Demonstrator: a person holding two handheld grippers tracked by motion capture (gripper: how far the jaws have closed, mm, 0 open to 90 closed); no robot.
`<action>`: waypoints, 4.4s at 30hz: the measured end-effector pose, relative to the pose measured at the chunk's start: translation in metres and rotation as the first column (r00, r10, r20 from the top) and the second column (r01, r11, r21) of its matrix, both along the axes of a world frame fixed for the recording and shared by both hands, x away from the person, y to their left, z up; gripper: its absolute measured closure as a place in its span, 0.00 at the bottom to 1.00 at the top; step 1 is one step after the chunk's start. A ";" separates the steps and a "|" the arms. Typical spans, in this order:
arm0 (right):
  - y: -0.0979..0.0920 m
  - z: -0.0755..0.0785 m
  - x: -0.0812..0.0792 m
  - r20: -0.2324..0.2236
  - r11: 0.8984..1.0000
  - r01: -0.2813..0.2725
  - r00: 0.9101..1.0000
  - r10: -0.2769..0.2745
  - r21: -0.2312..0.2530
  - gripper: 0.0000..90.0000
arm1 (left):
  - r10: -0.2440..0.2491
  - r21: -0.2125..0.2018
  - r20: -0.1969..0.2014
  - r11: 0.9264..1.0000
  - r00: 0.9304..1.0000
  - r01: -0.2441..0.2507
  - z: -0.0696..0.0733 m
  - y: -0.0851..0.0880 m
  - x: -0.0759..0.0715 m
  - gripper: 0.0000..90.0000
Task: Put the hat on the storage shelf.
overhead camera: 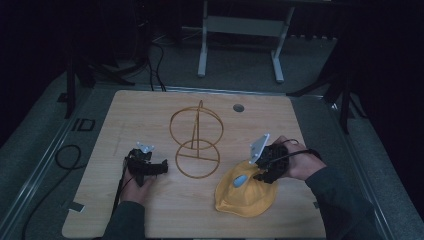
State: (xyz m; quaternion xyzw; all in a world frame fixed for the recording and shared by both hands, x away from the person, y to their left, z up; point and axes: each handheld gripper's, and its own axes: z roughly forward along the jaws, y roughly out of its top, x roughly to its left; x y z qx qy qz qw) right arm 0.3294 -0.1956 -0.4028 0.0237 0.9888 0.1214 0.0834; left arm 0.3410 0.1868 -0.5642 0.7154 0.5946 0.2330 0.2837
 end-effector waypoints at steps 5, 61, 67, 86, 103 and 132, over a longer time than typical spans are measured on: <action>0.005 -0.003 0.002 -0.002 0.999 -0.027 1.000 0.027 -0.024 0.53 | 0.000 0.000 -0.001 1.000 1.000 0.000 0.000 0.000 0.000 0.01; -0.023 0.059 0.018 0.072 0.997 0.053 0.996 -0.049 -0.047 0.93 | -0.002 0.002 -0.003 1.000 1.000 0.002 0.000 0.000 0.000 0.01; -0.028 0.071 0.020 0.085 0.998 0.063 0.995 -0.061 -0.022 0.93 | -0.002 0.002 -0.004 1.000 1.000 0.002 0.000 0.000 0.000 0.01; -0.036 0.101 0.028 0.127 0.994 0.106 0.986 -0.109 0.029 0.94 | 0.001 0.000 -0.002 1.000 1.000 -0.001 0.000 0.000 0.000 0.01; -0.038 0.127 0.040 0.147 0.985 0.131 0.978 -0.147 0.113 0.94 | 0.000 0.001 -0.001 1.000 1.000 0.000 0.000 0.000 0.000 0.01; -0.029 0.163 0.044 0.230 0.966 0.115 0.958 -0.169 0.231 0.94 | -0.001 0.000 -0.001 1.000 1.000 0.001 0.000 0.000 0.000 0.01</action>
